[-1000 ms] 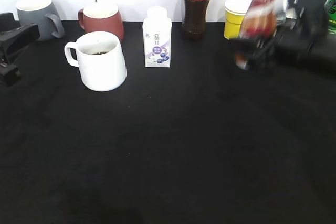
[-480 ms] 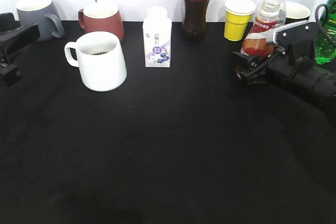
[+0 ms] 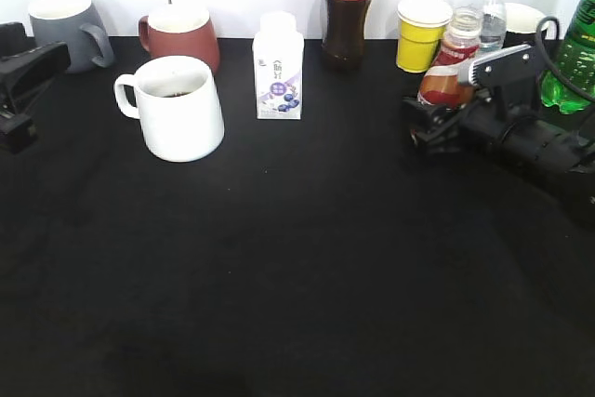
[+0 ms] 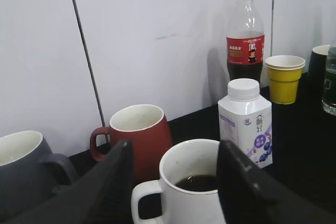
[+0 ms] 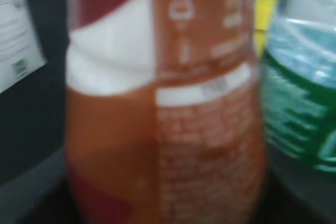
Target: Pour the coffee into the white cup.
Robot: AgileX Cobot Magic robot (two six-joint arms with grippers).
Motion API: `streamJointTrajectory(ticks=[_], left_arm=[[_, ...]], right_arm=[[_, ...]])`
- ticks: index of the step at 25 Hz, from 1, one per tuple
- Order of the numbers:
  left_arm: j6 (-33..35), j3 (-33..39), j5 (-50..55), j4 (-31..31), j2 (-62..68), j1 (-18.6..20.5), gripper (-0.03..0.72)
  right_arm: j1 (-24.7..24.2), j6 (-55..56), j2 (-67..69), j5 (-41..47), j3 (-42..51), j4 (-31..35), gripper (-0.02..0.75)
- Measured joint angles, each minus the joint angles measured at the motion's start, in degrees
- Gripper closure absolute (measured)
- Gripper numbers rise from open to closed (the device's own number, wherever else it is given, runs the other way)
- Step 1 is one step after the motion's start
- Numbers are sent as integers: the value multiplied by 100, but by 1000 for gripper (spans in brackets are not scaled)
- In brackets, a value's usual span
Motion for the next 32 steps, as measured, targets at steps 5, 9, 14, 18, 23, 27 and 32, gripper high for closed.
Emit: streamJointTrajectory(ticks=[5,9,14,18,23,27,32], left_arm=[[0,0,0,0,0,0,296],[0,0,91,0,0,0,296],[-599,-71,1885,2,-325,0,296],[-1271,-1145,5557,-512,-989,-1016,296],[-1288,-2504,8842,-965,-1840,-2092,305],[-758,-2512,10552,-1734,-4030,-2463,306],[552,-1680,11413,-2637,-6072,-2463,306]], right_arm=[[0,233,-412,725,167,-81,87],[0,246,-937,905,681,12,87],[0,253,-2065,2830,780,14,90],[0,646,-3905,5884,653,-23,140],[0,-578,-6380,9463,63,2053,162],[0,-708,-8698,11370,60,2348,162],[0,-638,-11266,12093,1274,2078,162]])
